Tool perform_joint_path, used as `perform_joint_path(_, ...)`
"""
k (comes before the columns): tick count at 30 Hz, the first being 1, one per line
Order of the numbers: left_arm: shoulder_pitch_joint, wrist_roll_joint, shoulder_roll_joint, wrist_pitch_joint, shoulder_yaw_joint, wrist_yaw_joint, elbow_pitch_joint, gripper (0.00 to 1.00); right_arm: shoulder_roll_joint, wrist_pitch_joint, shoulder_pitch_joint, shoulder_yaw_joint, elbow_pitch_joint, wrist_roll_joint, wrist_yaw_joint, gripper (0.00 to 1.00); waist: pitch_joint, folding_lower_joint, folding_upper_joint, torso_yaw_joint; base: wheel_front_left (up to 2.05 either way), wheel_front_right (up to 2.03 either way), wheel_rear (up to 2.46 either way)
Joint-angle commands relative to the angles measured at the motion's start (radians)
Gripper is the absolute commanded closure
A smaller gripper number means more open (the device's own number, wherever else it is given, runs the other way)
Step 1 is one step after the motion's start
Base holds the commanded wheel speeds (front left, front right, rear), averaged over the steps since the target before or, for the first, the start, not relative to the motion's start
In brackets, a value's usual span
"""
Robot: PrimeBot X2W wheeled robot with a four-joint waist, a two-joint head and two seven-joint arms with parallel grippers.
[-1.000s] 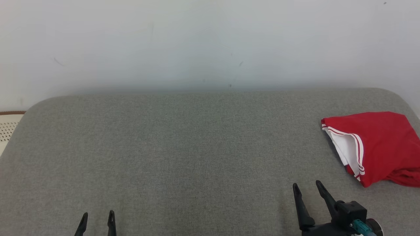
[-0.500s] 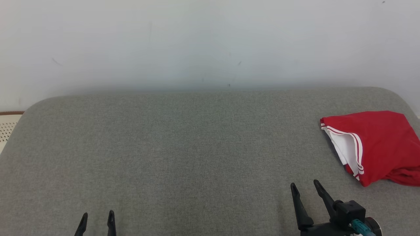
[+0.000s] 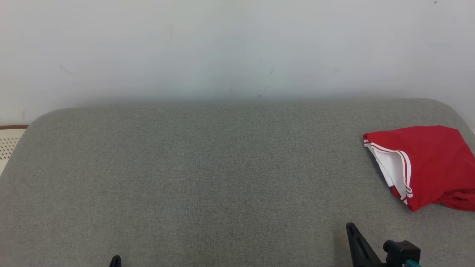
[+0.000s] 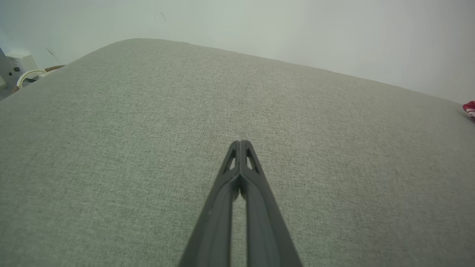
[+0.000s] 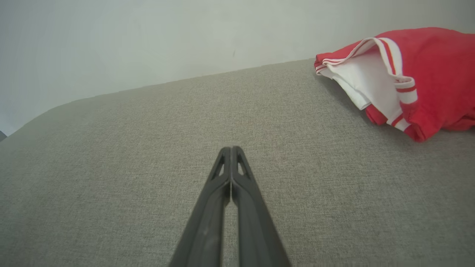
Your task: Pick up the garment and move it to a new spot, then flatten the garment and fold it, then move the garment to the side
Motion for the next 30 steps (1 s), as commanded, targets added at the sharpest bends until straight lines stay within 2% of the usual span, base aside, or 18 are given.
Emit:
perform_joint_path(1, -0.02, -0.054, 0.003, 0.011, 0.008, -0.006, -0.01, 1.0, 0.0, 0.01, -0.018, -0.013, -0.019, 0.053, 0.0, 1.0, 0.001, 0.0, 0.0, 0.0, 0.0, 0.0, 0.0)
perform_joint_path(10, -0.03, -0.233, 0.004, 0.045, 0.009, -0.022, -0.015, 1.0, 0.003, 0.049, -0.025, -0.05, -0.031, 0.228, 0.0, 1.0, 0.004, 0.0, 0.0, 0.003, 0.0, 0.0, 0.0)
perform_joint_path(30, -0.057, -0.549, 0.006, 0.118, 0.022, -0.051, -0.012, 1.0, 0.011, 0.121, -0.037, -0.121, -0.055, 0.537, 0.0, 1.0, 0.01, 0.0, 0.0, 0.008, 0.0, 0.0, 0.0)
